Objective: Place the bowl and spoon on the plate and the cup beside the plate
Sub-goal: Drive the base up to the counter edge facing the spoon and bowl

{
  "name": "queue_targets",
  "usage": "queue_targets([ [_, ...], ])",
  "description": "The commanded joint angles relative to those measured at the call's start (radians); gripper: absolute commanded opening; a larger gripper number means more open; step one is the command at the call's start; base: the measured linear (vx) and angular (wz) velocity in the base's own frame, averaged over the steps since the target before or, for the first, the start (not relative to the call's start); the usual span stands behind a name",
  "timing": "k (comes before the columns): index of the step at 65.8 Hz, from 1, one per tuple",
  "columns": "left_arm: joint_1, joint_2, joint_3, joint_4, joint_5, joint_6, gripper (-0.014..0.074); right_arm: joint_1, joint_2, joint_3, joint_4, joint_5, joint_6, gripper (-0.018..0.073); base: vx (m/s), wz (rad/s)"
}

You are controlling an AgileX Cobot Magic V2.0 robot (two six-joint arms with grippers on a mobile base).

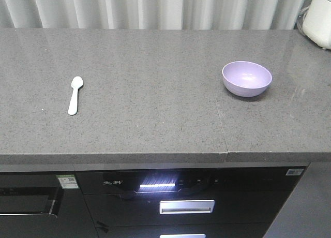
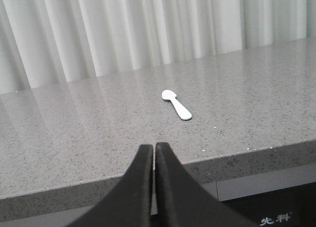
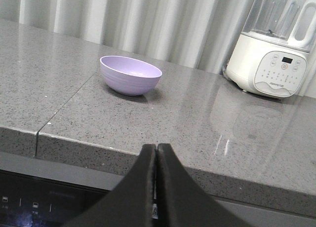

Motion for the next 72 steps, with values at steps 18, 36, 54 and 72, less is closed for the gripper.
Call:
queue_targets([
  [18, -0.001, -0.016, 0.023, -0.002, -0.069, -0.001, -0.0006, 0.000, -0.005, 0.000, -0.005, -0.068, -0.004, -0.0005, 0.06, 0.00],
  [36, -0.001, -0.016, 0.023, -0.002, -0.069, -0.001, -0.0006, 0.000, -0.005, 0.000, -0.005, -0.068, -0.004, -0.0005, 0.05, 0.00],
  [54, -0.001, -0.016, 0.023, -0.002, -0.069, -0.001, -0.0006, 0.000, -0.005, 0.000, -0.005, -0.068, -0.004, -0.0005, 0.03, -0.01],
  [72, -0.001, -0.016, 0.023, -0.002, -0.069, -0.001, -0.0006, 0.000, -0.005, 0.000, -0.005, -0.068, -0.004, -0.0005, 0.03, 0.00],
])
